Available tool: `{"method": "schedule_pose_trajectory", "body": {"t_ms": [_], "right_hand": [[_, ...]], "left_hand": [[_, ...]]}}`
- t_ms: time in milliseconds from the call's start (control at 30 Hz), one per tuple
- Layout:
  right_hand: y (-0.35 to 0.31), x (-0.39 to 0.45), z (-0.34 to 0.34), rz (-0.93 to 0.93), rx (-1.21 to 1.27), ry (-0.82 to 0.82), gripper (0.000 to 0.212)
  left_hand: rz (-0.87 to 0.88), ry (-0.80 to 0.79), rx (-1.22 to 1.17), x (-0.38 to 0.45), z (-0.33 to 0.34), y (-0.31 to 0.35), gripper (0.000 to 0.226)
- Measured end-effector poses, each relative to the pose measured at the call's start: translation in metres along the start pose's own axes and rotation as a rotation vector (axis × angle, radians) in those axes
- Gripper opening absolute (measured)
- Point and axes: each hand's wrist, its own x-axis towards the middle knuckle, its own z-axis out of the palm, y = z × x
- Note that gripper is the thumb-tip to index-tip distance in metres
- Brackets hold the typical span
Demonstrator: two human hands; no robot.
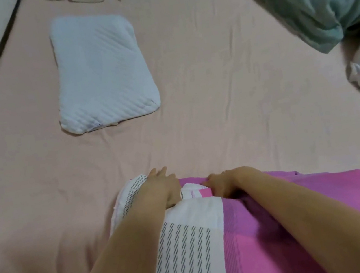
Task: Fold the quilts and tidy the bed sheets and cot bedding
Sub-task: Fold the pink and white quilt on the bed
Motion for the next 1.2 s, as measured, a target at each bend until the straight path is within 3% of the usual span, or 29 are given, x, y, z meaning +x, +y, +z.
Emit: {"method": "schedule_pose_trajectory", "body": {"t_ms": [133, 267, 400, 500, 567, 800, 967, 1200], "right_hand": [[-0.004, -0.001, 0.003, -0.067, 0.139, -0.036, 0.044], [-0.017, -0.024, 0.012, -0.105, 0.056, 0.022, 0.014], [-0.048, -0.069, 0.022, -0.104, -0.039, 0.143, 0.034], [-0.073, -0.105, 0.021, -0.094, -0.059, 0.222, 0.032], [-0.097, -0.145, 0.029, -0.084, -0.099, 0.293, 0.022], [-0.151, -0.294, 0.109, 0.055, -0.142, 0.633, 0.031], [-0.170, -0.420, 0.188, 0.262, -0.019, 0.930, 0.043], [-0.160, -0.558, 0.279, 0.479, 0.003, 1.369, 0.038]], "left_hand": [[-0.071, -0.051, -0.094, 0.002, 0.001, 0.006, 0.052], [0.038, -0.019, 0.079, -0.027, 0.002, 0.017, 0.045], [0.149, 0.110, 0.023, -0.086, 0.014, 0.024, 0.049], [0.181, 0.215, -0.065, -0.128, 0.015, 0.023, 0.037], [0.160, 0.281, 0.003, -0.169, 0.018, 0.030, 0.030], [0.232, 0.606, 0.293, -0.305, 0.024, 0.097, 0.040], [0.330, 0.866, 0.620, -0.405, 0.012, 0.185, 0.037], [0.547, 1.192, 1.032, -0.514, -0.024, 0.309, 0.024]]}}
